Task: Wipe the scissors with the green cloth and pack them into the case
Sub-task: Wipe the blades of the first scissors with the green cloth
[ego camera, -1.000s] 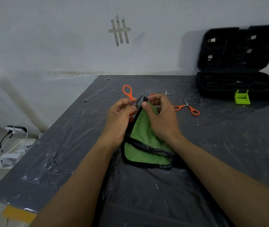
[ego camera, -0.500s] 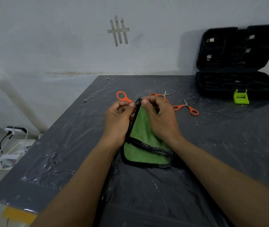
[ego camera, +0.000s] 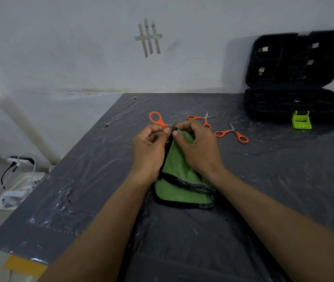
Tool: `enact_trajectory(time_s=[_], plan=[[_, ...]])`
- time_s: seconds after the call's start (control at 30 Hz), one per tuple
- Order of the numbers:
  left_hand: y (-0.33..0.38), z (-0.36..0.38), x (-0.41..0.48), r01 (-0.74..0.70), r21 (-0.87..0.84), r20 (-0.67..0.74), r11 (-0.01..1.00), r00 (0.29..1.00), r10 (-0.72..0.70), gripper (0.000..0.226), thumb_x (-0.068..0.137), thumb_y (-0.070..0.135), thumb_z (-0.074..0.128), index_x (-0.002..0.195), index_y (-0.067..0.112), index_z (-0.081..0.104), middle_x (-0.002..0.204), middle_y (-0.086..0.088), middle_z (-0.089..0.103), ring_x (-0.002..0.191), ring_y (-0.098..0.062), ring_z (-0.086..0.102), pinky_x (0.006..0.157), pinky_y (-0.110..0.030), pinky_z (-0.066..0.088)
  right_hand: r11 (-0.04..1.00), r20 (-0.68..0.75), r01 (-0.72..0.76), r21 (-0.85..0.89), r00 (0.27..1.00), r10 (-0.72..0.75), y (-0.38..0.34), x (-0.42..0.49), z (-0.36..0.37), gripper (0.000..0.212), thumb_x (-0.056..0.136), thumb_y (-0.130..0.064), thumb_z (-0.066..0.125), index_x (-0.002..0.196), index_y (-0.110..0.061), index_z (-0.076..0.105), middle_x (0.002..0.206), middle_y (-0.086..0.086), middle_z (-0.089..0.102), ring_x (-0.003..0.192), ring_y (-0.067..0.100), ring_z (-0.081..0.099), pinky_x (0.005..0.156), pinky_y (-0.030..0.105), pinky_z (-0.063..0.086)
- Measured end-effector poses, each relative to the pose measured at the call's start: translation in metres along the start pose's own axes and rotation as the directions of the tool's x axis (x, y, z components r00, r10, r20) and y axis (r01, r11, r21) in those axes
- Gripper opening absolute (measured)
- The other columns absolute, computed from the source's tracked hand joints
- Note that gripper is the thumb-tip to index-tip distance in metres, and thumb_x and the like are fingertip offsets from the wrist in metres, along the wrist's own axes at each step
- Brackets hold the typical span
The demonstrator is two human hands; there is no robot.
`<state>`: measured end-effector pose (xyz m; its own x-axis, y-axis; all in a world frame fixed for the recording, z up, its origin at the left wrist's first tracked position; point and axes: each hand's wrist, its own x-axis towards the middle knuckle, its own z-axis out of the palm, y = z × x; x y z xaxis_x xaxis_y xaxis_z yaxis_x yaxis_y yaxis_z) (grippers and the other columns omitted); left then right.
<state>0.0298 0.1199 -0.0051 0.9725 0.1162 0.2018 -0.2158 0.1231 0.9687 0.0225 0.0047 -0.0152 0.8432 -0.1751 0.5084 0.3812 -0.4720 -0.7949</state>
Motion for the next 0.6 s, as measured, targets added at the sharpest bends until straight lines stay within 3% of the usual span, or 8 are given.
enact_trajectory(time_s=[0.13, 0.3, 0.33, 0.47, 0.6], plan=[[0.0, 0.0, 0.0, -0.012, 0.033, -0.013, 0.999, 1.0, 0.012, 0.01, 0.088, 0.005, 0.062, 0.082, 0.012, 0.065, 0.072, -0.006, 0.066, 0.061, -0.007, 0.06, 0.06, -0.022, 0.052, 0.999, -0.011, -0.033, 0.02, 0.999, 0.033, 0.0, 0.0, -0.001, 0.007, 0.088, -0.02, 0.065, 0.092, -0.014, 0.067, 0.087, -0.011, 0.066, 0.085, 0.001, 0.061, 0.08, 0.023, 0.051], [-0.001, -0.003, 0.002, -0.007, 0.073, -0.026, 0.997, 1.0, 0.009, 0.013, 0.088, 0.007, 0.062, 0.081, 0.017, 0.065, 0.074, -0.005, 0.068, 0.066, -0.006, 0.066, 0.059, -0.018, 0.051, 0.998, -0.005, -0.065, 0.019, 0.998, 0.065, 0.001, 0.0, -0.005, 0.003, 0.088, -0.02, 0.065, 0.086, -0.017, 0.066, 0.082, -0.014, 0.064, 0.083, -0.003, 0.059, 0.071, 0.007, 0.045], [0.0, -0.003, 0.003, -0.007, 0.073, -0.034, 0.997, 0.999, 0.009, 0.013, 0.089, 0.007, 0.062, 0.081, 0.017, 0.064, 0.074, -0.004, 0.068, 0.066, -0.005, 0.067, 0.059, -0.017, 0.051, 0.997, -0.002, -0.078, 0.013, 0.997, 0.078, 0.002, 0.0, -0.006, 0.003, 0.088, -0.02, 0.065, 0.086, -0.018, 0.066, 0.083, -0.014, 0.063, 0.084, -0.003, 0.059, 0.071, 0.008, 0.045], [0.003, -0.006, 0.007, 0.051, -0.009, -0.087, 0.999, 0.995, -0.052, 0.014, 0.087, 0.005, 0.063, 0.079, 0.016, 0.062, 0.071, -0.001, 0.067, 0.063, -0.003, 0.067, 0.054, -0.016, 0.05, 0.993, -0.047, -0.117, 0.011, 0.992, 0.118, 0.008, 0.002, -0.01, 0.001, 0.089, -0.019, 0.065, 0.088, -0.019, 0.065, 0.087, -0.013, 0.063, 0.091, 0.006, 0.059, 0.085, 0.029, 0.05], [0.003, -0.007, 0.008, 0.154, -0.025, -0.081, 0.988, 0.985, -0.155, 0.012, 0.087, 0.005, 0.063, 0.079, 0.014, 0.062, 0.069, -0.001, 0.068, 0.062, -0.005, 0.068, 0.054, -0.019, 0.052, 0.996, -0.145, -0.049, 0.068, 0.988, 0.059, 0.009, 0.002, -0.01, 0.009, 0.089, -0.02, 0.065, 0.097, -0.016, 0.065, 0.097, -0.006, 0.066, 0.096, 0.006, 0.06, 0.088, 0.025, 0.048]])
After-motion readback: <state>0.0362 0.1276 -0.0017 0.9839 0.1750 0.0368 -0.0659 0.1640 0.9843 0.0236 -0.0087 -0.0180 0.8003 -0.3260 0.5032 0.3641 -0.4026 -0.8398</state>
